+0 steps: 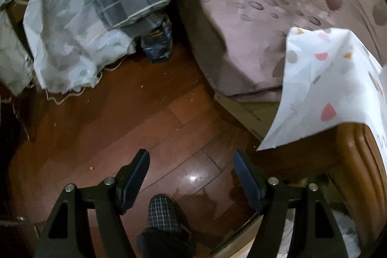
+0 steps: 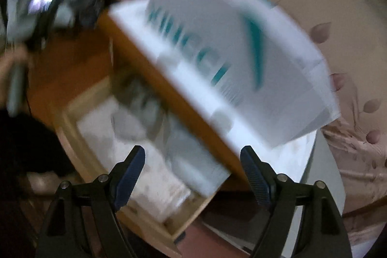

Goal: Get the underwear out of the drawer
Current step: 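Move the right tool back into the drawer toward the pale blue underwear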

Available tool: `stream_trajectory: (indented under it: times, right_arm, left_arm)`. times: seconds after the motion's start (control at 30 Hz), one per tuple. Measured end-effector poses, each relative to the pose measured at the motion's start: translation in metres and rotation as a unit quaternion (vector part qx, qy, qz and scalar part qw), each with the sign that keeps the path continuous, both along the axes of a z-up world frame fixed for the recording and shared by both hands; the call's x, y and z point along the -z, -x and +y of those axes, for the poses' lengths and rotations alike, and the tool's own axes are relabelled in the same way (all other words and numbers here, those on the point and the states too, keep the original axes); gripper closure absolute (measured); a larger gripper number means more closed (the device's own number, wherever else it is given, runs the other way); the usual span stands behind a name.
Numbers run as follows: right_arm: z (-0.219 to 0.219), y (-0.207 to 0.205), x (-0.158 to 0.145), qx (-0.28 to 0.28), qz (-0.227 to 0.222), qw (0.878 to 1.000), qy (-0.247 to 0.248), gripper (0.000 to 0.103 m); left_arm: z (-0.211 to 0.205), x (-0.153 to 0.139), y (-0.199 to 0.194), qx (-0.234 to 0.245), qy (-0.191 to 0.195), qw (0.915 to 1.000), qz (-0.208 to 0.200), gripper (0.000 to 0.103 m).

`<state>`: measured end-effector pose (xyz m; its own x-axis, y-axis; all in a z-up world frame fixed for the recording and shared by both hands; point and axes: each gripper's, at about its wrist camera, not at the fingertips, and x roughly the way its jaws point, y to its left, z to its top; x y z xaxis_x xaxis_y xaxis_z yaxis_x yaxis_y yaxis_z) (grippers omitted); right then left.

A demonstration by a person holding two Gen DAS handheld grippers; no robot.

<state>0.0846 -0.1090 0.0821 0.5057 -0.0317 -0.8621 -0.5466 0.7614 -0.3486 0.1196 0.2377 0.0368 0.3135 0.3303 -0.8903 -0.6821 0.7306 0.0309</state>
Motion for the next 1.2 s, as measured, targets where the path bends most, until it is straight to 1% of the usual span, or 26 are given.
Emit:
stream_trajectory:
  times: [0.07, 0.17, 0.27, 0.37, 0.43, 0.57, 0.7, 0.83, 1.1, 1.2]
  right_arm:
    - [0.001, -0.002, 0.026, -0.003, 0.003, 1.000, 0.030, 0.025]
    - [0.006, -0.007, 0.064, -0.020, -0.010, 0.995, 0.094, 0.025]
    - [0.013, -0.010, 0.097, -0.043, -0.023, 0.987, 0.153, 0.025]
    - [0.020, -0.013, 0.125, -0.068, -0.027, 0.978, 0.196, 0.025]
    - [0.023, -0.015, 0.139, -0.080, -0.026, 0.973, 0.214, 0.025]
    - [0.023, -0.017, 0.159, -0.089, -0.023, 0.968, 0.235, 0.025]
    - [0.021, -0.020, 0.173, -0.095, -0.040, 0.959, 0.265, 0.025]
    - [0.016, -0.028, 0.181, -0.086, -0.028, 0.961, 0.261, 0.025]
    - [0.013, -0.034, 0.194, -0.075, -0.036, 0.960, 0.266, 0.025]
    - [0.017, -0.033, 0.201, -0.076, -0.043, 0.957, 0.277, 0.025]
  left_arm:
    - [0.007, -0.001, 0.004, -0.020, 0.001, 0.9998, -0.002, 0.029]
    - [0.015, -0.002, 0.010, -0.043, 0.003, 0.9991, -0.006, 0.029]
    - [0.017, -0.003, 0.011, -0.047, 0.006, 0.9989, -0.006, 0.029]
    - [0.017, -0.001, 0.009, -0.043, 0.010, 0.9990, -0.001, 0.029]
    - [0.017, 0.000, 0.008, -0.041, 0.013, 0.9991, 0.001, 0.029]
    - [0.016, 0.001, 0.007, -0.038, 0.016, 0.9991, 0.005, 0.029]
    - [0.013, 0.003, 0.004, -0.033, 0.018, 0.9993, 0.007, 0.029]
    - [0.009, 0.004, 0.003, -0.027, 0.020, 0.9994, 0.009, 0.029]
    - [0.007, 0.005, 0.001, -0.021, 0.018, 0.9996, 0.010, 0.029]
    - [0.007, 0.005, 0.000, -0.017, 0.018, 0.9996, 0.011, 0.029]
